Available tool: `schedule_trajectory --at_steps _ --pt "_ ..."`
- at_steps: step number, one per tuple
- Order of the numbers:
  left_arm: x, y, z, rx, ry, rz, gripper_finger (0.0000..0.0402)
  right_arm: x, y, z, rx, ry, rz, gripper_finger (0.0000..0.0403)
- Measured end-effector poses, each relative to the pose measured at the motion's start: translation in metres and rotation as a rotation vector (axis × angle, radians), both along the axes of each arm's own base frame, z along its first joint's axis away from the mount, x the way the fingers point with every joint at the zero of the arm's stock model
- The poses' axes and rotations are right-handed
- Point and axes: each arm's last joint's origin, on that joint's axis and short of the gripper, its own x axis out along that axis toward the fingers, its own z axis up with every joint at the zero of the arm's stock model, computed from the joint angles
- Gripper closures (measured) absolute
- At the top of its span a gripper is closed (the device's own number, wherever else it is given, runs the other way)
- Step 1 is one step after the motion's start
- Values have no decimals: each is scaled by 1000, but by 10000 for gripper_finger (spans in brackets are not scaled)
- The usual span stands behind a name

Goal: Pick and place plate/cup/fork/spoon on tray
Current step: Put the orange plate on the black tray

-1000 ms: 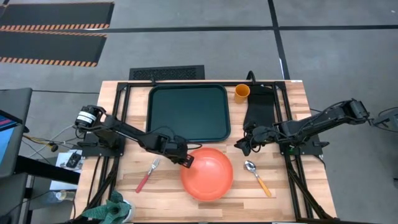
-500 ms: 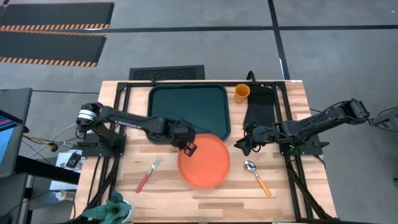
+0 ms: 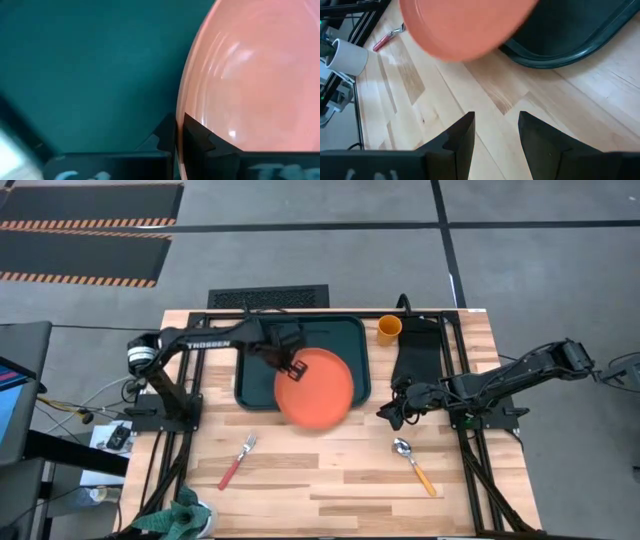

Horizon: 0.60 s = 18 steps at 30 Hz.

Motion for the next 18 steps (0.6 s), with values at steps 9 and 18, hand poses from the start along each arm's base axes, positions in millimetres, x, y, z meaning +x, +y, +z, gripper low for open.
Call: schedule_trajectory --at_steps 9,18 --pt "-34 38 13 32 76 66 401 0 -1 0 -20 0 -19 226" --pt "-90 39 4 29 -15 267 401 0 -2 0 -42 -3 -48 226"
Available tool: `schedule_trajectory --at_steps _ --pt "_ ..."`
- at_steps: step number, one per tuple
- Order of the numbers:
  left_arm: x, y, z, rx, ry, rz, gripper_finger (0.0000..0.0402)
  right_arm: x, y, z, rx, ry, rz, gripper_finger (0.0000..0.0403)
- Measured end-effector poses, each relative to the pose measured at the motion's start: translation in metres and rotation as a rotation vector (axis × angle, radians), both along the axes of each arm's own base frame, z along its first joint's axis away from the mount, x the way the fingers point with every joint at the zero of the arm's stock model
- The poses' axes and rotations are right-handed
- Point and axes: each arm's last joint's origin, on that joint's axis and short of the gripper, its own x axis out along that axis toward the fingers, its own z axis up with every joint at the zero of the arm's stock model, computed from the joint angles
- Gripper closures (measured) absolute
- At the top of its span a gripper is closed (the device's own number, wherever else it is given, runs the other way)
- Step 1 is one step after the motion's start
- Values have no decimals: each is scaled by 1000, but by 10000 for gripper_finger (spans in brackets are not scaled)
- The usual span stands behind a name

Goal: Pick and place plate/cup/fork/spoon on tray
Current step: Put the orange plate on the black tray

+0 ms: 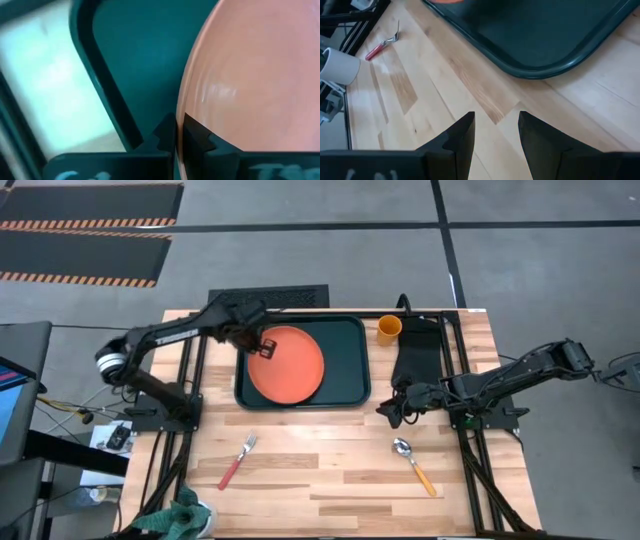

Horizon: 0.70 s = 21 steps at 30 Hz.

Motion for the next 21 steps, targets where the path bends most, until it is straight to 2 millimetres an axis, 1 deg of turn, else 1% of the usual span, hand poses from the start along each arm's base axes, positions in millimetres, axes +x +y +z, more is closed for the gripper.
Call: schedule_trajectory --at_steps 3,6,9,12,16,18,21 --pt "-15 -10 -13 14 -83 76 401 0 0 0 -8 -3 -12 226" --pt "-29 -18 -25 19 -128 146 401 0 -1 0 -9 -3 -15 226" --pt "-37 -24 -35 29 -177 198 401 0 -1 0 -10 -3 -16 226" --pt "-43 -27 -45 30 -219 247 401 0 -1 0 -10 -3 -17 226" --pt "-43 -31 -55 25 -258 279 401 0 -1 0 -8 -3 -19 226" --pt "-44 -33 -59 17 -254 287 401 0 -1 0 -8 -3 -19 226" --pt "-43 -35 -60 19 -251 283 401 0 -1 0 -8 -3 -19 226"
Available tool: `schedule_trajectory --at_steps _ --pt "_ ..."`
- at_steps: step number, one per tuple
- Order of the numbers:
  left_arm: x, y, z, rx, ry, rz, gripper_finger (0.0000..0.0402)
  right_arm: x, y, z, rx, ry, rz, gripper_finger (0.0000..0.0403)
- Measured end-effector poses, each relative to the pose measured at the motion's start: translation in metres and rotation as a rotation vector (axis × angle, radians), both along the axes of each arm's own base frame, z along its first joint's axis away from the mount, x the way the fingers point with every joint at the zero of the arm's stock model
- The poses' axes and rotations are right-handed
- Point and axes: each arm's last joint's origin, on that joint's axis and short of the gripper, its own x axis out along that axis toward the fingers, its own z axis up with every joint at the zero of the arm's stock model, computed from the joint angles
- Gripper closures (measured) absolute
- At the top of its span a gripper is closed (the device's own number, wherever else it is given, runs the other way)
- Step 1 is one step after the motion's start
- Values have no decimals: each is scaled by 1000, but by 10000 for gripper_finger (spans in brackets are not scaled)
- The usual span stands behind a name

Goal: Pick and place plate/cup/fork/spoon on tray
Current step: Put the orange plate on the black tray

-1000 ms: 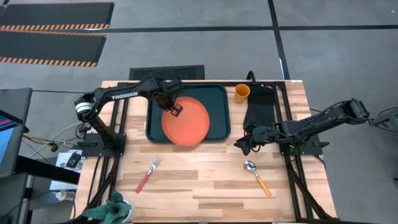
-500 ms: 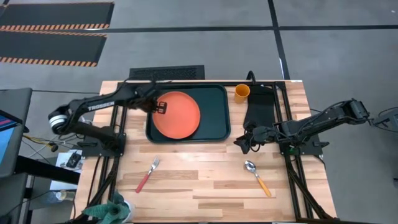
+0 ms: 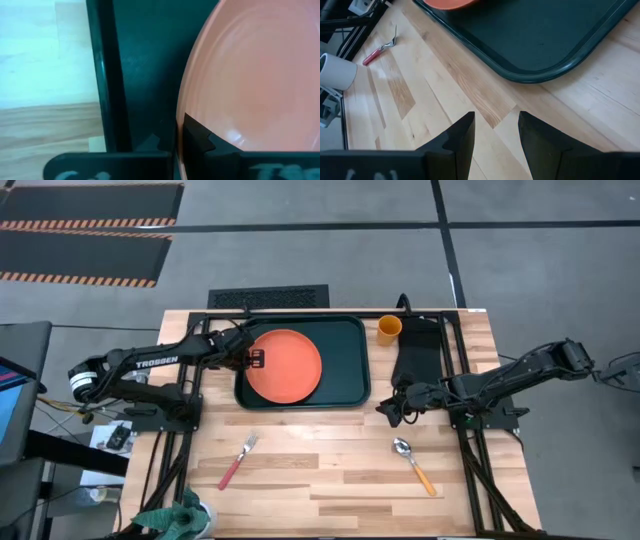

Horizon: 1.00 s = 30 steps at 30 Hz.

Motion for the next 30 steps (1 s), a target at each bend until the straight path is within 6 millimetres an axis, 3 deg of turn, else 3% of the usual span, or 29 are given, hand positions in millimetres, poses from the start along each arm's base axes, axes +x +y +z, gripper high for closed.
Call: schedule_trajectory --at_steps 19,30 --pt "1 -1 -1 17 7 37 401 0 0 0 -1 0 0 226" --pt "15 8 -32 -53 123 39 401 0 0 0 0 0 -1 226"
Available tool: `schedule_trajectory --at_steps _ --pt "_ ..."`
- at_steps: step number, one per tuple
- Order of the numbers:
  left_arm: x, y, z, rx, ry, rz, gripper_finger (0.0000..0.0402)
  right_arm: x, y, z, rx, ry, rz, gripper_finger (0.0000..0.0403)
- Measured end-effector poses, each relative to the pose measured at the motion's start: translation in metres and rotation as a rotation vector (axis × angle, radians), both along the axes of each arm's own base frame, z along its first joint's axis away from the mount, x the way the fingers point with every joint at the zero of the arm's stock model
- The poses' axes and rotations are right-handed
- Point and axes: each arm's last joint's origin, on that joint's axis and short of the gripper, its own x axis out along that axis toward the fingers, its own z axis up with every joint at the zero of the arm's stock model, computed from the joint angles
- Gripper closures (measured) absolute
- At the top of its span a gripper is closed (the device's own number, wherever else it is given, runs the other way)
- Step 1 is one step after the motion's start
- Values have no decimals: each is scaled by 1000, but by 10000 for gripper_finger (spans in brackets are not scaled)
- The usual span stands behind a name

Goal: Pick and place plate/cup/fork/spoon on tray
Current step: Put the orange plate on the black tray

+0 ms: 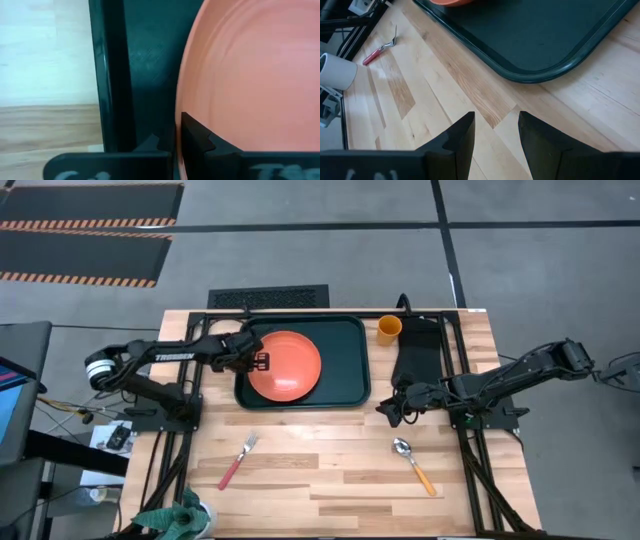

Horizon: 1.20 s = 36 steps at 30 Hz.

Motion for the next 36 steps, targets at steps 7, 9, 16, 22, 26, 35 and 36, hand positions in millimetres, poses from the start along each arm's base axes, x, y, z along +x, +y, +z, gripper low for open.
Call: schedule_trajectory --at_steps 7,9,16,22,26,35,36 --pt "7 -3 -3 -37 -41 -43 401 0 0 0 -7 -1 -14 226" --pt "11 -3 -1 -27 -79 -51 401 0 -1 0 -10 -2 -19 226" --pt "26 -5 4 24 -197 -9 401 1 -6 0 -13 -2 -46 226" --pt "50 -5 -7 1 -307 -15 401 1 -9 0 -15 -1 -63 226" --pt "74 -5 -14 -18 -282 -49 401 1 -9 0 -15 -1 -62 226" --pt "115 2 -11 8 -262 -121 401 1 -9 0 -15 -1 -62 226" --pt "116 2 -10 12 -247 -125 401 1 -9 0 -15 -1 -62 226"
